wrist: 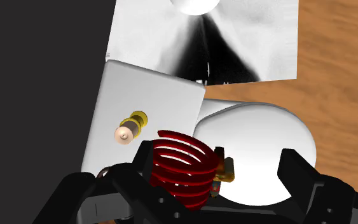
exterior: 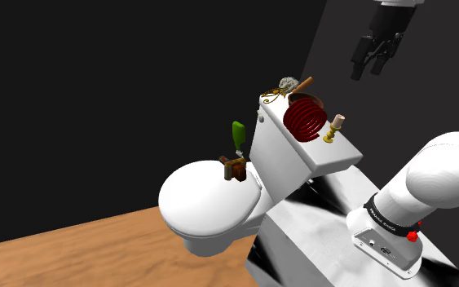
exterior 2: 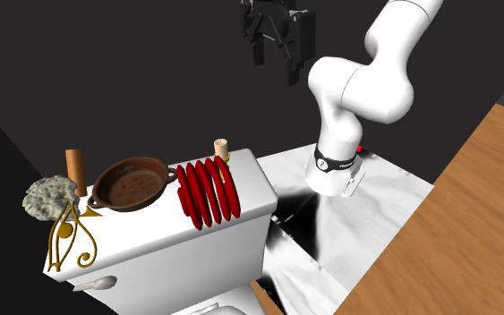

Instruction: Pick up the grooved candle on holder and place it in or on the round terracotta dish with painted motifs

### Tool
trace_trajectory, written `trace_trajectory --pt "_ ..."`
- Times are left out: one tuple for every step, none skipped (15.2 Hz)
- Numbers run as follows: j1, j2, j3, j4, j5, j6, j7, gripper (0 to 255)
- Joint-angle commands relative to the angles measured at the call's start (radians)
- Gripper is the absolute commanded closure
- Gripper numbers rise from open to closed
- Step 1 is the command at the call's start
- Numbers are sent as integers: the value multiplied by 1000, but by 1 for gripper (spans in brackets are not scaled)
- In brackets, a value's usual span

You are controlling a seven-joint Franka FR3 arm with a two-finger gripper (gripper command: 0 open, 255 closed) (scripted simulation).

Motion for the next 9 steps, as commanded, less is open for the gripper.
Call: trace_trajectory --pt "0 0 0 0 0 0 0 0" --pt "-3 -4 -14 -31 -11 32 -16 0" --pt "-7 -7 -29 -61 -23 65 -32 0" --pt "-11 -8 -44 -89 -34 98 -47 0" --pt "-15 -7 -59 -116 -46 131 -63 0" --pt "-19 -5 -75 -142 -58 165 -79 0" --pt "-24 -1 -91 -167 -69 200 -94 0" --pt "-28 6 -108 -191 -81 236 -109 0" --pt "-33 14 -124 -213 -93 272 -125 0"
